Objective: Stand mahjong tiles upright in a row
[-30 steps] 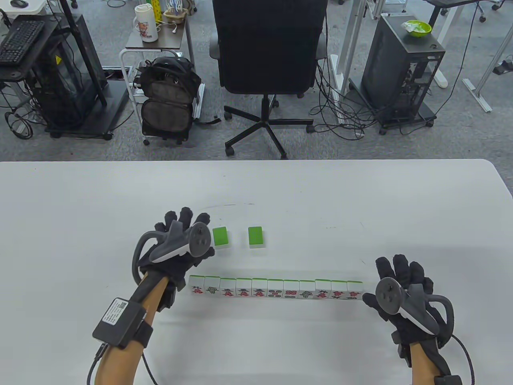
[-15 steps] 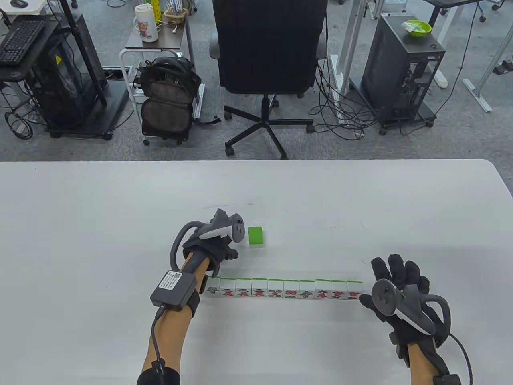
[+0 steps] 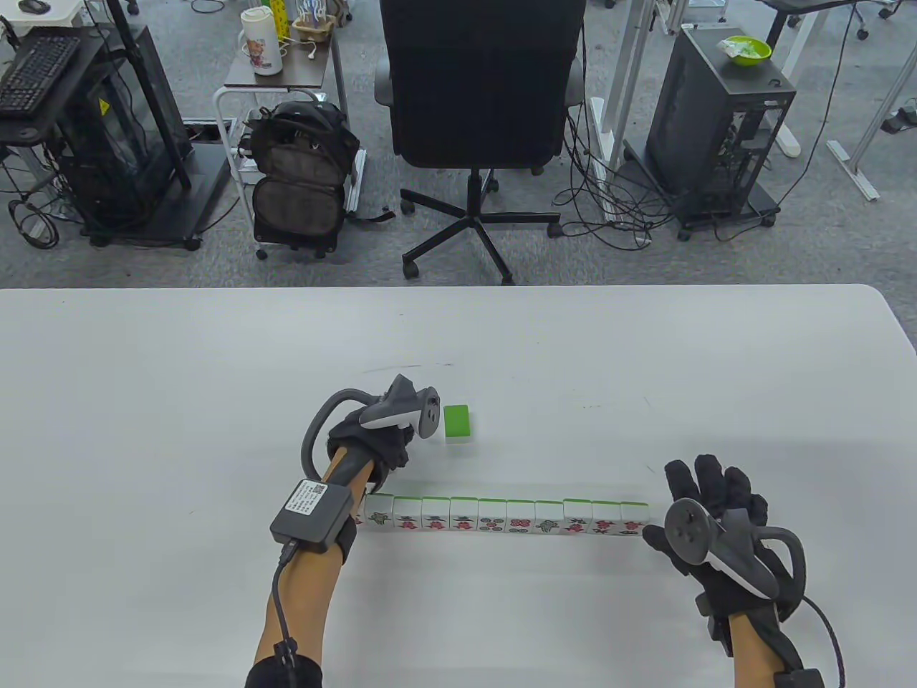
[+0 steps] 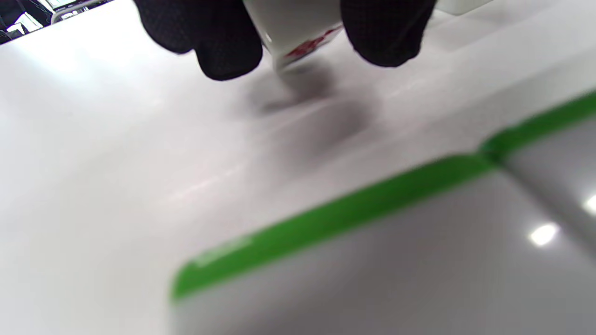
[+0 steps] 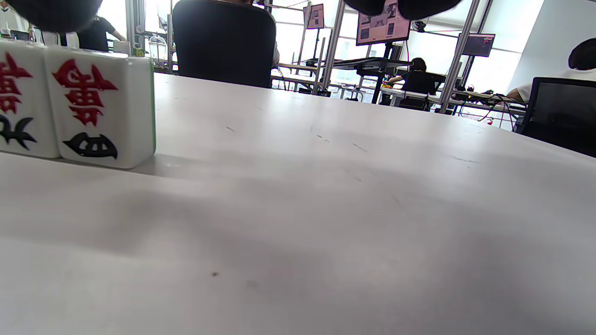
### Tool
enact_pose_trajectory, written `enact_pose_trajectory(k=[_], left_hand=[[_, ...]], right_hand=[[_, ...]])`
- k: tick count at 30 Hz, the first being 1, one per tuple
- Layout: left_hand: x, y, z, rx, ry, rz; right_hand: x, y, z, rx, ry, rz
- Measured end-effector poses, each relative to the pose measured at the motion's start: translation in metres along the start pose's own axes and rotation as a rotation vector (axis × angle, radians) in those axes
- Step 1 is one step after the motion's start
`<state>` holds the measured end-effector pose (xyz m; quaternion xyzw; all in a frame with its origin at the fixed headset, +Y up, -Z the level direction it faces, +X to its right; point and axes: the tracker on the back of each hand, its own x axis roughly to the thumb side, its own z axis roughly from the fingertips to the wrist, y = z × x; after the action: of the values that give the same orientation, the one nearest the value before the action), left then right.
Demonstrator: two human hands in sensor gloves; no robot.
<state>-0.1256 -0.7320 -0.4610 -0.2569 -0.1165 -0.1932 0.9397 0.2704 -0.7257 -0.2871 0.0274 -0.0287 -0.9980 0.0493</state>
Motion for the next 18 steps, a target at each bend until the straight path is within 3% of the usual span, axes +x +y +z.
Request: enact_pose_trajectory(k=[8, 18], left_hand=[[-0.037, 0.001, 0.039, 0.055, 0.031, -0.025], [-0.078, -0.04, 0.088, 0.032, 0.008, -0.01]], right_hand=[[-0.001, 0.0, 0.0, -0.004, 0.006, -0.003], [-0.001, 0.0, 0.0, -0.003, 0.005, 0.006]])
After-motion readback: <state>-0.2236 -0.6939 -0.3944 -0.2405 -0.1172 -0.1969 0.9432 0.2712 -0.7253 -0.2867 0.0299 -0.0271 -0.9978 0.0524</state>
